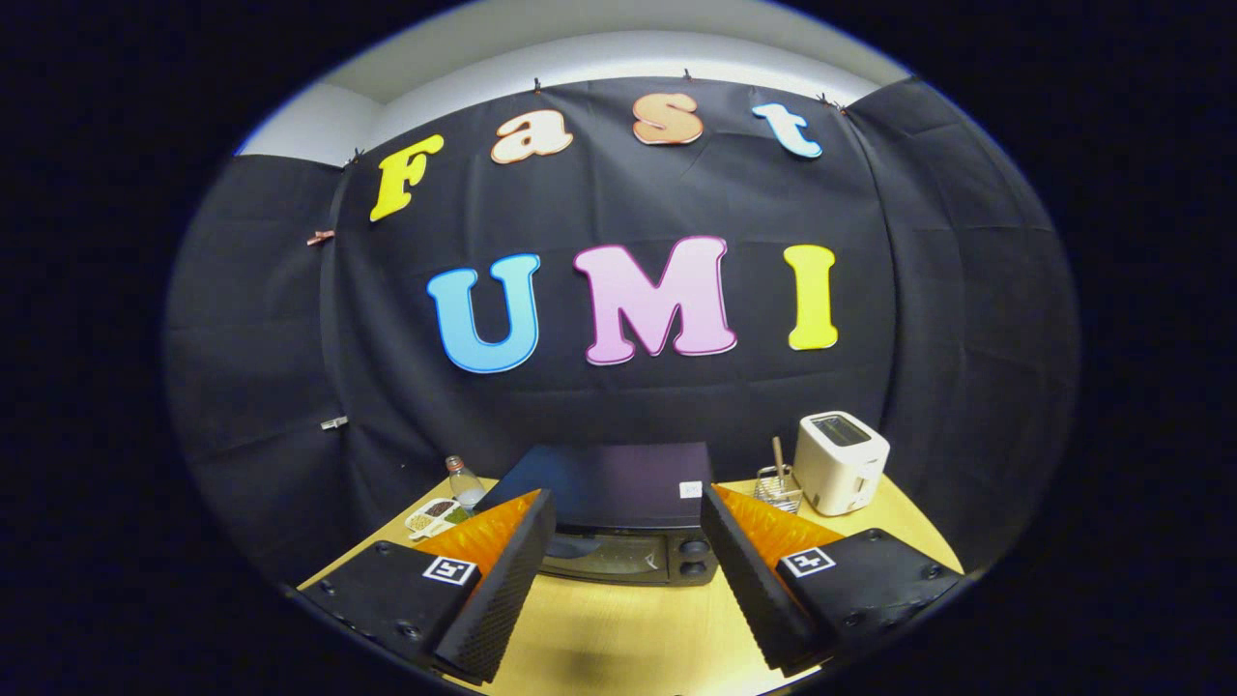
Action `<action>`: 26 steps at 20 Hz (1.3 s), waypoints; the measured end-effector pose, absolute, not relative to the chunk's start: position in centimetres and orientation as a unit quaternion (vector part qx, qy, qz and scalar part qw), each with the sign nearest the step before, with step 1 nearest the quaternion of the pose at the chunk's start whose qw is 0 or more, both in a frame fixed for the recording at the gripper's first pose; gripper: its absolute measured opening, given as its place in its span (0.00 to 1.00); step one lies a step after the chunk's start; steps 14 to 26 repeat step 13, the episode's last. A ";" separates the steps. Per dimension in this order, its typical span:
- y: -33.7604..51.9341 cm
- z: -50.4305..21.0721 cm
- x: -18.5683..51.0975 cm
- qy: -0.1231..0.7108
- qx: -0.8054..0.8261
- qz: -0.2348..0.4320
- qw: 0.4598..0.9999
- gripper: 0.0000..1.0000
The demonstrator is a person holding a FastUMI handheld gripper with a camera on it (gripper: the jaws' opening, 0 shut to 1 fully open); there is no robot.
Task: Open the toaster oven, put the food inside, and close the toaster oven door.
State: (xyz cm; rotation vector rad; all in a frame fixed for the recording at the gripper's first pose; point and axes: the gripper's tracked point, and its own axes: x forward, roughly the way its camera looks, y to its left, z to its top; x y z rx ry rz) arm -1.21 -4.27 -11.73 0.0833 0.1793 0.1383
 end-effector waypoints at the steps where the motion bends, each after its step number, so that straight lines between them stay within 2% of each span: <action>1: -5.2 -11.3 -1.6 0.085 0.043 0.063 0.993 0.98; 9: -8.5 -9.7 -3.3 0.076 0.027 0.060 0.995 0.98; 26: -8.3 -9.8 -3.2 0.081 0.028 0.066 0.994 0.98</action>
